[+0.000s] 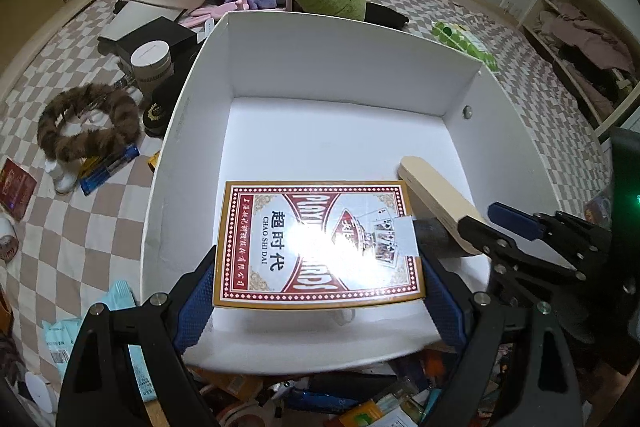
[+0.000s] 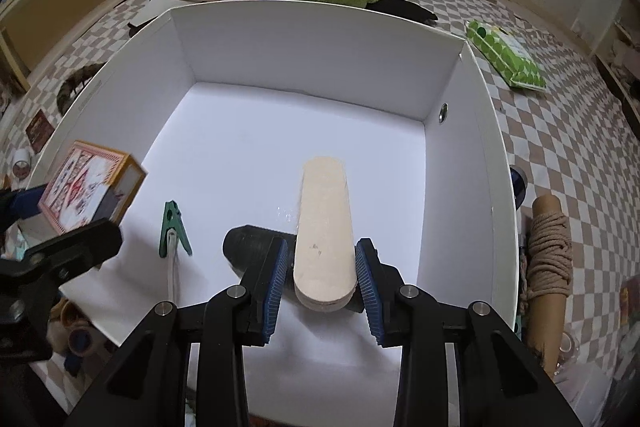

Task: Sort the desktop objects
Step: 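Lift the card box and stick and carry both over the white shoebox, then open the left tool dropping the card box while the right tool releases the stick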

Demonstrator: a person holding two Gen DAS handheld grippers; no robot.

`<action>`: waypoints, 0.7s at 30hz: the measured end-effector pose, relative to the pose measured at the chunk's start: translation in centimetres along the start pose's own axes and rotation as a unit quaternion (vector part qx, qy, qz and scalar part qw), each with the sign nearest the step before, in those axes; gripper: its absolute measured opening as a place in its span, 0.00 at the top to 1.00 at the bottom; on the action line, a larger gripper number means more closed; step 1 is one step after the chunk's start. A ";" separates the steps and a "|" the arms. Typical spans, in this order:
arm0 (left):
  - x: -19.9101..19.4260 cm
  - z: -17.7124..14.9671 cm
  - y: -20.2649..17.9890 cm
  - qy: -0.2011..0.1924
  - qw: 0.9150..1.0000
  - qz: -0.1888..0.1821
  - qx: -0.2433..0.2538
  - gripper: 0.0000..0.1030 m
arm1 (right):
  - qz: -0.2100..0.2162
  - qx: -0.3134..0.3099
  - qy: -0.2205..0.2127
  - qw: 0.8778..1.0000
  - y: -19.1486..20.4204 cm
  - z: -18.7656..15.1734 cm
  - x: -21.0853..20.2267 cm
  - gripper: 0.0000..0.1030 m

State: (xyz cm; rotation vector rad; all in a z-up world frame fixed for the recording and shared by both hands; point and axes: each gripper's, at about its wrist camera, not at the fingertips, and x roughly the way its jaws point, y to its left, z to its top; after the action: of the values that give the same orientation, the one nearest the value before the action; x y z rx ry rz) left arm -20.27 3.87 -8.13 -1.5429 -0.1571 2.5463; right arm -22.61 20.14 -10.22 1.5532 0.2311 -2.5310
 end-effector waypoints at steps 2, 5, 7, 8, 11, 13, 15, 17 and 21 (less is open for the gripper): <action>0.2 0.1 -0.2 -0.001 1.000 0.004 0.004 0.11 | 0.001 -0.003 0.001 1.000 0.0 -0.1 -0.1 0.65; 0.5 0.3 -0.5 -0.001 1.000 0.011 0.009 0.11 | 0.002 -0.003 -0.001 1.000 -0.1 -0.3 -0.3 0.65; 0.8 0.4 -0.8 -0.001 1.000 0.022 0.013 0.11 | 0.002 -0.002 -0.002 1.000 -0.1 -0.4 -0.5 0.65; 1.0 0.4 -1.0 0.001 0.999 0.029 0.015 0.11 | 0.002 -0.001 -0.002 1.000 -0.2 -0.4 -0.5 0.65; 1.3 0.5 -1.2 0.004 0.999 0.042 0.026 0.11 | 0.005 0.002 -0.001 1.000 -0.4 -0.6 -0.6 0.65; 1.5 0.5 -1.3 0.007 0.998 0.047 0.035 0.11 | 0.007 0.004 0.000 1.000 -0.4 -0.6 -0.6 0.65; 1.6 0.5 -1.4 0.013 0.998 0.053 0.043 0.11 | 0.009 0.005 0.000 1.000 -0.5 -0.7 -0.7 0.65; 1.9 0.4 -1.6 0.021 0.996 0.061 0.055 0.11 | 0.010 0.005 0.000 1.000 -0.4 -0.7 -0.7 0.65; 2.1 0.4 -1.6 0.035 0.996 0.061 0.062 0.11 | 0.011 0.007 0.000 1.000 -0.4 -0.7 -0.7 0.65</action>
State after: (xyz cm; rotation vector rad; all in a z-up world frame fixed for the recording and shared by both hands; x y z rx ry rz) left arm -21.50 5.86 -9.50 -1.6374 0.1042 2.5333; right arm -21.78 20.73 -9.86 1.5515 0.1972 -2.5217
